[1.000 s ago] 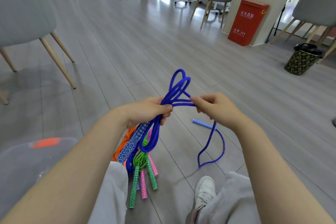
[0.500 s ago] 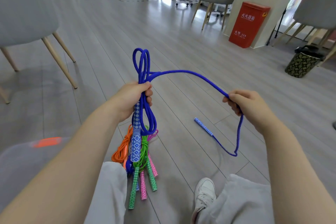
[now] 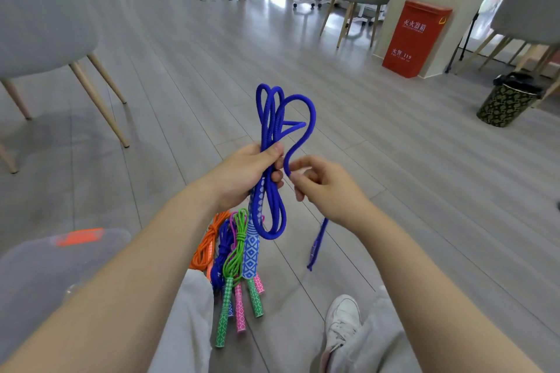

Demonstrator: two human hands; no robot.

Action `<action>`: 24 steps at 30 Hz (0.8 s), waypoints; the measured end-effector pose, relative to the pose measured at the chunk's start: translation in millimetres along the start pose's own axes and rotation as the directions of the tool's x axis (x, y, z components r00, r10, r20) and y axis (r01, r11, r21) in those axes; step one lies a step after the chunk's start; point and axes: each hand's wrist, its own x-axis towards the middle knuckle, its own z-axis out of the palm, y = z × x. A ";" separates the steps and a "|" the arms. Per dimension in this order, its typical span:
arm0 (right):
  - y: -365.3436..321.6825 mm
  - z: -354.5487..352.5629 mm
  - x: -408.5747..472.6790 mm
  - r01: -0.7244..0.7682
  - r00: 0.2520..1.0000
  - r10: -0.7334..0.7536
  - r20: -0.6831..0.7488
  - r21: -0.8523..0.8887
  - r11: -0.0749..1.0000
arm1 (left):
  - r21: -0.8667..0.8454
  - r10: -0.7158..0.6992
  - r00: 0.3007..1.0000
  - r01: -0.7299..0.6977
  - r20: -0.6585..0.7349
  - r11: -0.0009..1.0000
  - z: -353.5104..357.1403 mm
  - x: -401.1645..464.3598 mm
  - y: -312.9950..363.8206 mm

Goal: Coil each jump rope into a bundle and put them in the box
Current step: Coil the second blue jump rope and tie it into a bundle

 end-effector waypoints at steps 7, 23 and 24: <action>-6.8 11.5 1.5 -0.042 0.991 0.067 -0.112 0.214 0.976 | 0.076 0.006 1.000 -0.008 0.014 0.997 1.5 -2.3 0.0; -3.7 7.0 0.9 -0.180 0.983 0.185 -0.009 0.177 0.968 | 0.204 0.061 0.990 -0.035 -0.124 0.978 3.3 2.9 -4.0; -2.8 3.8 1.0 -0.184 0.982 0.188 -0.009 0.166 0.969 | 0.136 0.063 0.984 -0.040 -0.165 0.990 2.8 3.4 -1.9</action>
